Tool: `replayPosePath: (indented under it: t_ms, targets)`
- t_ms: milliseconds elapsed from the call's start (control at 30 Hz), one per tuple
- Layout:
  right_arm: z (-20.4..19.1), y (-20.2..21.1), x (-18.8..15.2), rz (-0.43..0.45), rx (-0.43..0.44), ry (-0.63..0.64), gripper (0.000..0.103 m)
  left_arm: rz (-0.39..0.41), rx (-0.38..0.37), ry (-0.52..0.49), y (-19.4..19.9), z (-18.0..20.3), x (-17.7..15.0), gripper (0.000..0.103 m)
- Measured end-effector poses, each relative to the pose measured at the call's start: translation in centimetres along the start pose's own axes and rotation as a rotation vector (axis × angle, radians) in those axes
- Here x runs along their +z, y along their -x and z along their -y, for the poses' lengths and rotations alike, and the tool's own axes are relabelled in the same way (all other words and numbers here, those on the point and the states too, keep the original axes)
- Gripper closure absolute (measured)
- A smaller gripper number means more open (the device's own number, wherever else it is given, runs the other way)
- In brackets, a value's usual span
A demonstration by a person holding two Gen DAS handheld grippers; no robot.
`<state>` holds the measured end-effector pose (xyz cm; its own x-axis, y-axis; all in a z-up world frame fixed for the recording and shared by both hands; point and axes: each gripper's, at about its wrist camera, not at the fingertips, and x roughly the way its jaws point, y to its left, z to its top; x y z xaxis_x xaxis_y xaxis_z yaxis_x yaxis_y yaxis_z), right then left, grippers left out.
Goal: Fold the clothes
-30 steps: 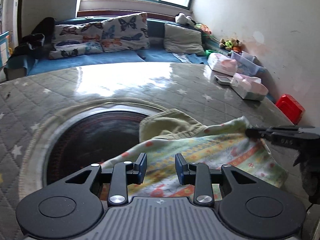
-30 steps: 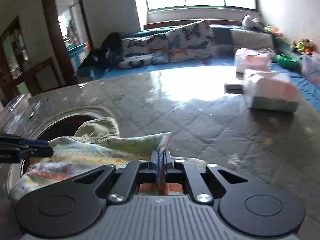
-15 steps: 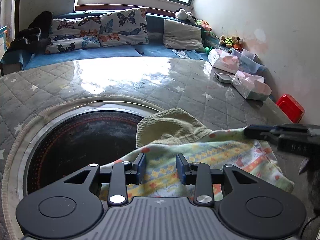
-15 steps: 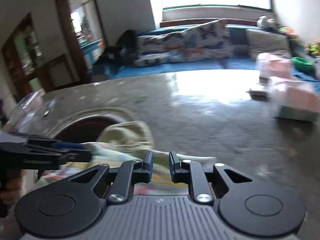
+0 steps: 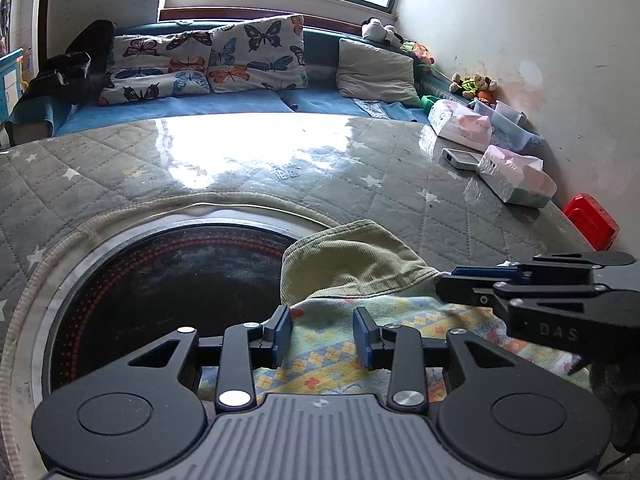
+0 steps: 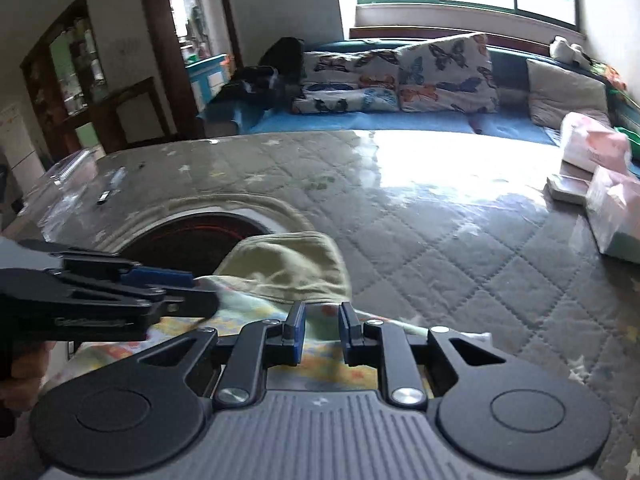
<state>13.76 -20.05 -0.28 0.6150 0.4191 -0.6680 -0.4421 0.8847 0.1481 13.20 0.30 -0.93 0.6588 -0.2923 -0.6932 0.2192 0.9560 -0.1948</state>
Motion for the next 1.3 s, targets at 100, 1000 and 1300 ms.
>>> replayPosePath:
  t_ms: [100, 1000, 1300]
  targets:
    - [-1.2, -0.2, -0.3, -0.017, 0.038, 0.042, 0.082, 0.008, 0.002, -0.011, 0.4, 0.5, -0.1, 0.065]
    - [-6.0, 5.4, -6.1, -0.054, 0.067, 0.200, 0.071, 0.029, 0.012, -0.063, 6.0, 2.4, -6.7, 0.063]
    - [-4.5, 7.3, -8.1, -0.029, 0.038, 0.138, 0.072, 0.060, 0.038, -0.085, 7.4, 2.9, -9.0, 0.054]
